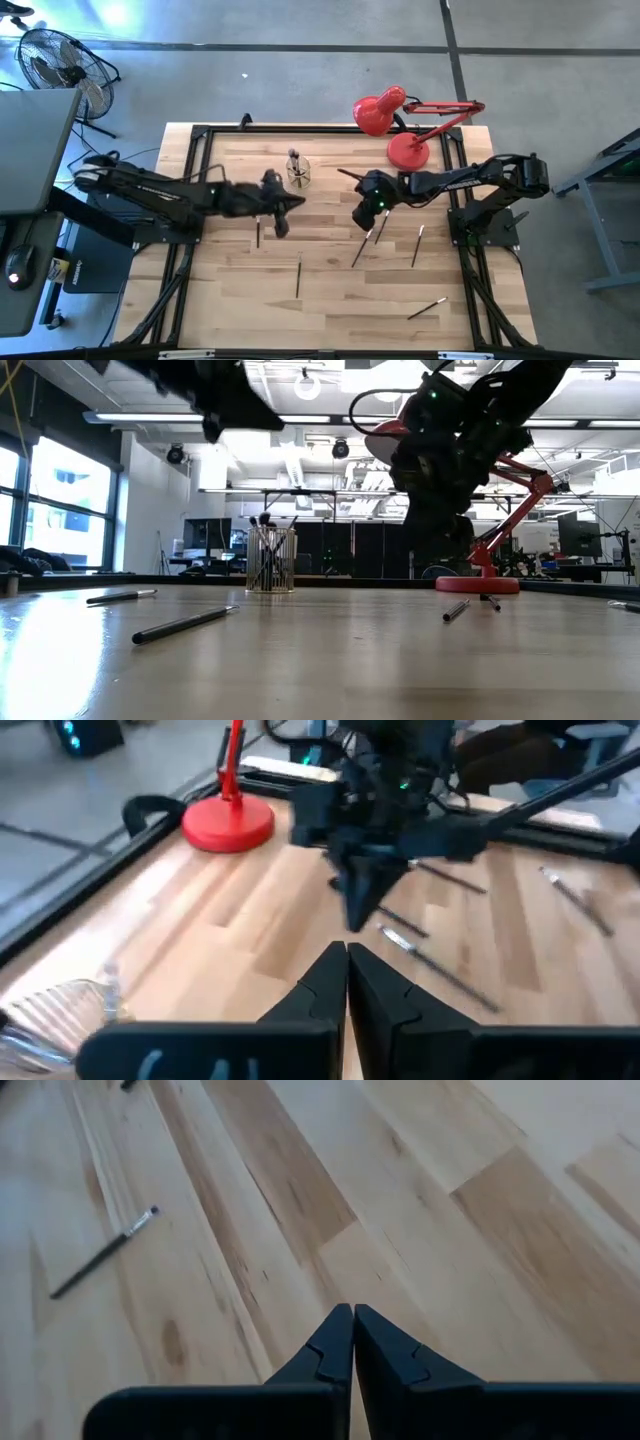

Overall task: Put items in baskets/containers
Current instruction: Put the eyeshadow brush into the wire organizer

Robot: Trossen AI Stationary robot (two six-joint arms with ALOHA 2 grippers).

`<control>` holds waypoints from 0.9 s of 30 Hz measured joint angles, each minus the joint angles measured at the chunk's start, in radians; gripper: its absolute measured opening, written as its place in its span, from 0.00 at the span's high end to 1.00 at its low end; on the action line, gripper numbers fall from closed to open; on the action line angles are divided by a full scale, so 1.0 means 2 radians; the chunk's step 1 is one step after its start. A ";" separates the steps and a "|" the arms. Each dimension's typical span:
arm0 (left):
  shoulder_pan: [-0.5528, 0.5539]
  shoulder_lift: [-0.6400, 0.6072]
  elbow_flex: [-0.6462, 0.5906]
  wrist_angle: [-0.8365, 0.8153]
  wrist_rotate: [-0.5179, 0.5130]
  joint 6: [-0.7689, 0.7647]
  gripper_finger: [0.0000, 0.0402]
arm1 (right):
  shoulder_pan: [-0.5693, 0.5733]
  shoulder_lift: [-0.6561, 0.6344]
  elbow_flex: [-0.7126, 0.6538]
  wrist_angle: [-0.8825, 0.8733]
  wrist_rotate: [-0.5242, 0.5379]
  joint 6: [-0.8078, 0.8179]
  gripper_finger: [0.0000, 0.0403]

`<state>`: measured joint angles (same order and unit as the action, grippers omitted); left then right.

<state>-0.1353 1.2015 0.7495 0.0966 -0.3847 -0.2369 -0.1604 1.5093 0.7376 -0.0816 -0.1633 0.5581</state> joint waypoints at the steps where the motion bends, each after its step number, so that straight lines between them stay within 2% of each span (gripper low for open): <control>1: -0.013 0.012 0.014 -0.017 -0.011 -0.023 0.99 | 0.000 0.000 0.000 0.000 0.000 -0.010 0.98; 8: -0.064 0.086 0.108 -0.199 -0.022 -0.235 0.99 | -0.001 0.000 0.000 0.011 0.018 -0.030 0.99; 13: -0.074 0.121 0.144 -0.292 0.025 -0.321 0.99 | 0.004 0.000 0.000 0.022 0.019 -0.003 1.00; 15: -0.074 0.123 0.142 -0.329 0.038 -0.339 0.99 | 0.013 0.000 0.000 0.017 0.022 0.008 1.00; 20: -0.073 0.126 0.129 -0.335 0.041 -0.328 1.00 | 0.056 0.000 0.000 -0.010 0.050 0.048 1.00; 27: -0.073 0.086 0.053 -0.280 0.048 -0.312 1.00 | 0.108 0.000 0.001 -0.029 0.087 0.142 1.00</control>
<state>-0.2817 1.3728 0.8551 -0.4629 -0.2877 -0.8616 0.0553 1.5093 0.7405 -0.1406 0.0110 0.8426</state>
